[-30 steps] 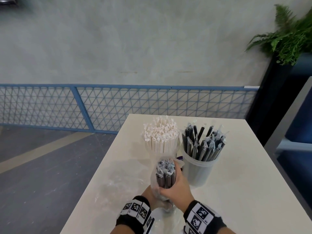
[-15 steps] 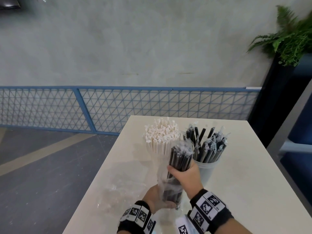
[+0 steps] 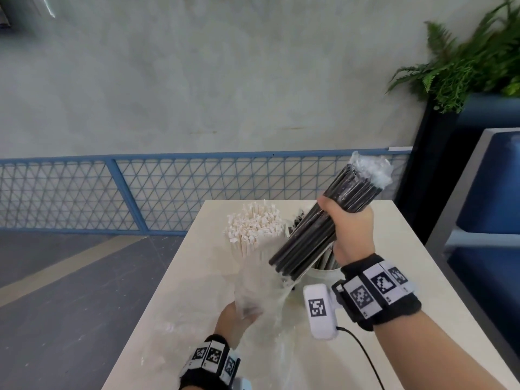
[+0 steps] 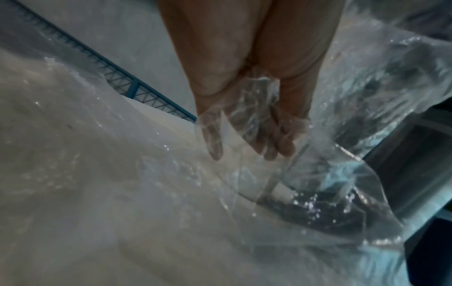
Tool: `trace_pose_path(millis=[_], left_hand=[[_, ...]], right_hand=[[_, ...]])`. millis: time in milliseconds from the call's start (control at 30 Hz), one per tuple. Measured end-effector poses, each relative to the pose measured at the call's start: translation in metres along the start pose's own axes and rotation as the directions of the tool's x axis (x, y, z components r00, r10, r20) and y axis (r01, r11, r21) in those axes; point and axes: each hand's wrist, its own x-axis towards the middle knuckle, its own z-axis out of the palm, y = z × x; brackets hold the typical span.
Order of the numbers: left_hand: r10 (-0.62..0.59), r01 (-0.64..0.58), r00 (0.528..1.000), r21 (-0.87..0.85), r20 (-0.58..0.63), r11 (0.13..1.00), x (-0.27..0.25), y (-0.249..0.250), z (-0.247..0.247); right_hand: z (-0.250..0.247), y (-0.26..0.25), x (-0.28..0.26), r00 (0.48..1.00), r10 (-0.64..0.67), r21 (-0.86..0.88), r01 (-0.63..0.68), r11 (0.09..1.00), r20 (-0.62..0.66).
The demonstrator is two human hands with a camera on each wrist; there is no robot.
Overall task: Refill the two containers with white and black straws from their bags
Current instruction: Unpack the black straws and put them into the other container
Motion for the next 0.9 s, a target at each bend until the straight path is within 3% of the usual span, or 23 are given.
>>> trace_pose_path(millis=[133, 333, 467, 633, 733, 900], left_hand=[[-0.011, 0.003, 0.999, -0.178, -0.043, 0.984, 0.001, 0.007, -0.003], [0.101, -0.069, 0.992, -0.343, 0.077, 0.937, -0.011, 0.022, -0.012], [0.114, -0.062, 0.988, -0.407, 0.105, 0.911, -0.021, 0.027, -0.012], [0.087, -0.023, 0.982, -0.348, 0.167, 0.937, -0.030, 0.026, -0.015], [0.059, -0.016, 0.994, -0.409, 0.094, 0.912, -0.034, 0.022, -0.026], [0.106, -0.089, 0.994, -0.475, 0.008, 0.875, -0.039, 0.037, -0.028]], right_hand=[[0.003, -0.028, 0.006, 0.990, -0.135, -0.066, 0.132, 0.989, -0.043], [0.006, -0.039, 0.001, 0.939, -0.343, -0.293, 0.318, 0.901, -0.034], [0.002, -0.013, -0.004, 0.943, -0.331, -0.358, 0.303, 0.883, -0.017], [-0.007, -0.007, 0.006, 0.929, -0.333, -0.365, 0.257, 0.895, -0.161], [-0.013, -0.017, 0.019, 0.914, -0.350, -0.380, 0.255, 0.889, -0.205], [-0.012, -0.011, 0.024, 0.937, -0.321, -0.430, 0.235, 0.872, -0.137]])
